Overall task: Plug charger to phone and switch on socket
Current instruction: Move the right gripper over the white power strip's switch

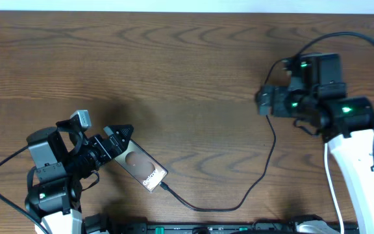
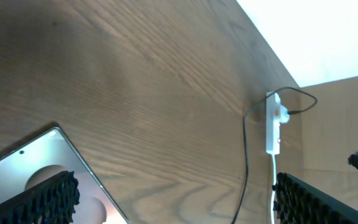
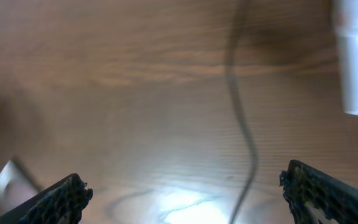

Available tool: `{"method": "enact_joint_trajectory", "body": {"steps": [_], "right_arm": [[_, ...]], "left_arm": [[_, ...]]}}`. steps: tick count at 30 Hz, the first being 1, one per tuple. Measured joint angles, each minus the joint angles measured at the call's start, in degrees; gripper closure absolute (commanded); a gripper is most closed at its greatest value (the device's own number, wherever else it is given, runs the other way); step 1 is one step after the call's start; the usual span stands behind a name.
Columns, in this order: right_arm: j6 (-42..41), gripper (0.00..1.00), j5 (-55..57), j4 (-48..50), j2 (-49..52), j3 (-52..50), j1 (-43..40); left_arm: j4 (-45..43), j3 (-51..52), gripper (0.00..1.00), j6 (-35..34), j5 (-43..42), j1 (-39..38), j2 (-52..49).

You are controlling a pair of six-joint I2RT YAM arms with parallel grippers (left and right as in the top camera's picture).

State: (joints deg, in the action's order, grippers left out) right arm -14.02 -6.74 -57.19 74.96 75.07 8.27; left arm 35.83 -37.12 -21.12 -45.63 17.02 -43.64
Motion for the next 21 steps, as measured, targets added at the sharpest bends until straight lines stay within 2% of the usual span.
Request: {"method": "enact_joint_trajectory", "body": {"steps": [6, 12, 16, 21], "right_arm": [[1.9, 0.01, -2.4, -0.8, 0.3, 4.2, -13.7], [7.8, 0.01, -8.1, -3.1, 1.9, 10.6, -28.2], [12.7, 0.01, -11.6, -8.7, 8.3, 16.6, -34.6], [18.6, 0.01, -17.3, -15.7, 21.8, 25.5, -38.7]], "left_arm": [[-0.6, 0.0, 0.01, 0.0, -1.9, 0.0, 0.2], [-1.8, 0.0, 0.01, 0.0, -2.4, 0.0, 0.1], [-1.8, 0.0, 0.01, 0.0, -2.5, 0.0, 0.1], [-1.8, 0.0, 0.01, 0.0, -2.5, 0.0, 0.1]]}}
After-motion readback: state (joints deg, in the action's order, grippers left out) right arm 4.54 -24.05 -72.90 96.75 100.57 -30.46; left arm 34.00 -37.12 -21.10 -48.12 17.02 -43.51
